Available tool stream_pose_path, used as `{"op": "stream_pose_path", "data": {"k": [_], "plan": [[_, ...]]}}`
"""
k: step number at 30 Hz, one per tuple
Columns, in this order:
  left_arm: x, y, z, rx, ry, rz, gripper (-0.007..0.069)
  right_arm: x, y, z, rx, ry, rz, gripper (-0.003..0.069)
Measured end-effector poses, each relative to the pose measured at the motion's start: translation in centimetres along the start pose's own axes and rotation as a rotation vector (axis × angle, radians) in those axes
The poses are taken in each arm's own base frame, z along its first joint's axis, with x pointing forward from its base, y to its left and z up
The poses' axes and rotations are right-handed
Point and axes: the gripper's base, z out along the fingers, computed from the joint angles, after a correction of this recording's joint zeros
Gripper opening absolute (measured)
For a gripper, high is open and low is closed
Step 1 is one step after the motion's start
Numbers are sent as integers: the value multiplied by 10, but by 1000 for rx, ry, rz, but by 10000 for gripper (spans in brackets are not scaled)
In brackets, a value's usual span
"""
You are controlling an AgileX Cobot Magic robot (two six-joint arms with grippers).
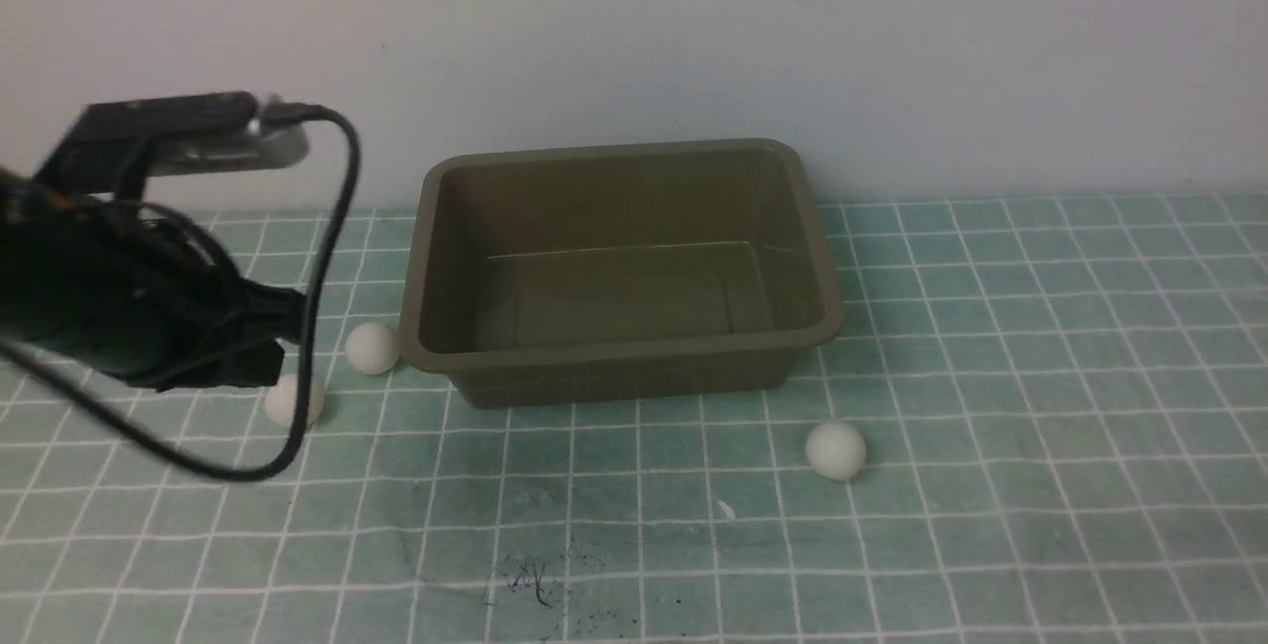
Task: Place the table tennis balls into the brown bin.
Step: 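Reach for and grasp a ping pong ball on the table beside the basket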
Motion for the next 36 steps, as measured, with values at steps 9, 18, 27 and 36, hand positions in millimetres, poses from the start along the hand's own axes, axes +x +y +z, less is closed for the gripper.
{"op": "stream_pose_path", "data": {"k": [9,18,27,36], "plan": [[-43,21,57,-118,99,41,-5,-2,0,0,1,-23,86,-13],[-59,42,115,-214,206,98,154,-17,30,1,-1,364,62,-13],[-56,52,146,-245,222,124,549,-45,57,31,-15,643,-143,58],[-49,58,176,-245,251,79,337,-50,61,64,-10,763,-221,244]]}}
